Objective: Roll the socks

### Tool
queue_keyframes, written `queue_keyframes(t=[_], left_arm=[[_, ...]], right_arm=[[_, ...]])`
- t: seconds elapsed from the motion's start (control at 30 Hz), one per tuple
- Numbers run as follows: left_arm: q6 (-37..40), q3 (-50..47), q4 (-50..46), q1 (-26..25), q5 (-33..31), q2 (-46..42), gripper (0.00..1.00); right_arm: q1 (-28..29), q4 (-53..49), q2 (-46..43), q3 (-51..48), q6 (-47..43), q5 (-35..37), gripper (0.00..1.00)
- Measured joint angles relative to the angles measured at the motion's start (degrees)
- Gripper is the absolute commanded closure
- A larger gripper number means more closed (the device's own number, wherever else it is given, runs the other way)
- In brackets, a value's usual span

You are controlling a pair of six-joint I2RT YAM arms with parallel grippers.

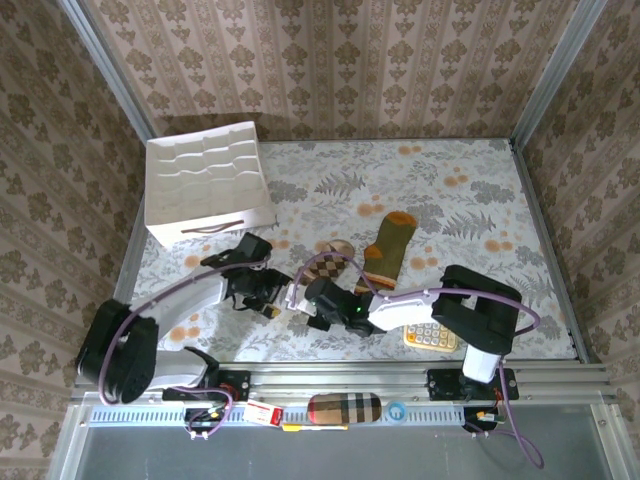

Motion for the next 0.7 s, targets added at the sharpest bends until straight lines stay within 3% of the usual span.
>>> queue_keyframes(t=[0.13,0.37,0.7], left_arm=[[0.7,-1.4,2.0,2.1,-0.1,-3.8,0.35],[0.6,-6.2,9.3,0.5,-0.2,-6.0,0.49],[-1.0,-8.8,19.8,-4.5,-1.4,-4.1,0.53]], right_arm=[[-5.5,0.4,-0.4,-0.5,4.5,-11.9,1.0],[-14.5,-0.7,1.7,0.7,10.7,-30.9,1.0],[-21.1,-4.8,7.3,5.4,15.4,-46.8,1.0]])
